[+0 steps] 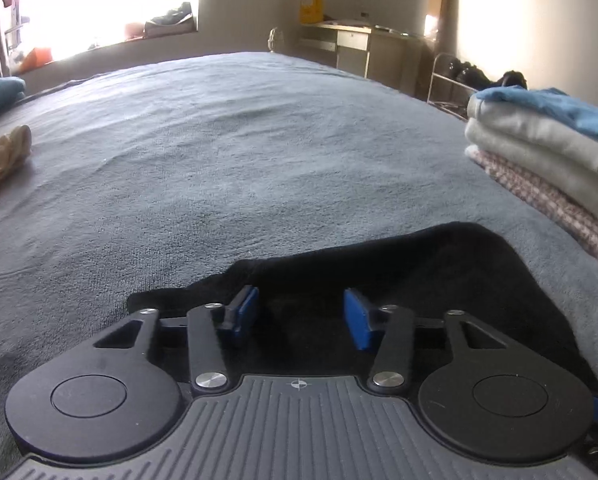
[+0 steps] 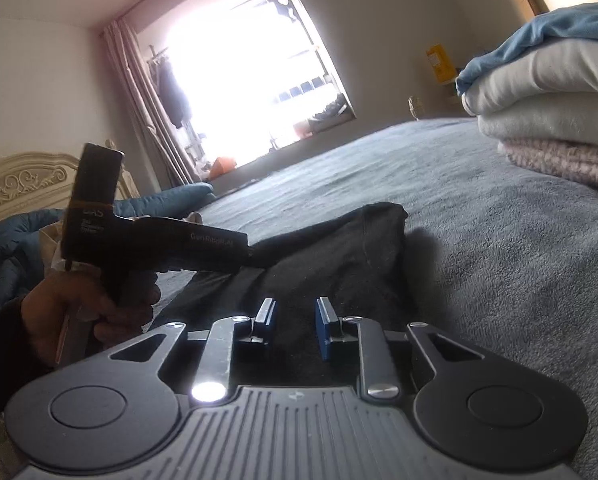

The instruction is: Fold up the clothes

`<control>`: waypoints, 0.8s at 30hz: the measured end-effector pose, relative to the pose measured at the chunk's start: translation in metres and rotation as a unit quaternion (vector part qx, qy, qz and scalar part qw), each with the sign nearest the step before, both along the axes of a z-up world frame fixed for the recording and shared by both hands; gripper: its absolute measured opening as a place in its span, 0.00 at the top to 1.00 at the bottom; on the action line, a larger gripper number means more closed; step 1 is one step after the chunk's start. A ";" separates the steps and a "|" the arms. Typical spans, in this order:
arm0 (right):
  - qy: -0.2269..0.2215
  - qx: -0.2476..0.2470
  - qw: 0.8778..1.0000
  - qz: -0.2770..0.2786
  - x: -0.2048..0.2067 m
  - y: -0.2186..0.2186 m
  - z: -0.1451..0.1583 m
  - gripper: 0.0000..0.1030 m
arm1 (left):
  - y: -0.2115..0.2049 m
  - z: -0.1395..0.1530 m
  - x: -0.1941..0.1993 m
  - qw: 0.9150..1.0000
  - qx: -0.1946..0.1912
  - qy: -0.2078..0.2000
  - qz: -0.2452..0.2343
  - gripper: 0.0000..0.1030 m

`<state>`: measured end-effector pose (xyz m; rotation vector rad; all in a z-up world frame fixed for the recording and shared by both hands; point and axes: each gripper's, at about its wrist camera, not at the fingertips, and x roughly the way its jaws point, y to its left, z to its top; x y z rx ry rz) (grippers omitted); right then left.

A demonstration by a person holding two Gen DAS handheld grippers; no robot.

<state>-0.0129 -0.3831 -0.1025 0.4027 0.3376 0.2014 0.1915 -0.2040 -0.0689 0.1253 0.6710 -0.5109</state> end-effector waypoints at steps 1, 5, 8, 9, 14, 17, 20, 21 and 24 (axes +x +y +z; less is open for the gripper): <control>-0.005 0.006 1.000 0.003 -0.001 -0.002 -0.002 0.78 | 0.002 -0.001 0.004 1.000 -0.001 0.000 0.005 0.58; -0.006 0.045 0.999 0.011 -0.002 -0.011 -0.007 0.81 | 0.013 -0.004 0.022 1.000 -0.007 0.002 0.020 0.55; -0.006 0.054 0.998 0.009 -0.004 -0.013 -0.008 0.81 | 0.023 0.000 0.031 0.999 -0.012 -0.005 0.045 0.54; -0.007 0.051 0.999 0.008 -0.004 -0.013 -0.008 0.81 | 0.026 0.002 0.034 0.998 -0.013 -0.007 0.053 0.54; -0.009 0.046 0.999 0.007 -0.003 -0.013 -0.008 0.81 | 0.047 0.036 0.003 0.997 -0.060 -0.042 0.035 0.56; -0.009 0.047 0.999 0.006 -0.004 -0.013 -0.009 0.81 | 0.053 0.041 -0.018 0.997 -0.078 -0.019 -0.016 0.56; -0.010 0.046 0.999 0.006 -0.004 -0.013 -0.009 0.81 | 0.050 0.024 -0.022 0.996 -0.068 0.030 -0.041 0.55; -0.010 0.046 0.999 0.005 -0.004 -0.013 -0.009 0.81 | 0.053 0.015 -0.014 0.997 -0.061 0.035 -0.023 0.55; -0.009 0.046 0.999 0.005 -0.005 -0.012 -0.010 0.81 | 0.068 -0.008 0.013 0.996 -0.065 0.049 0.037 0.58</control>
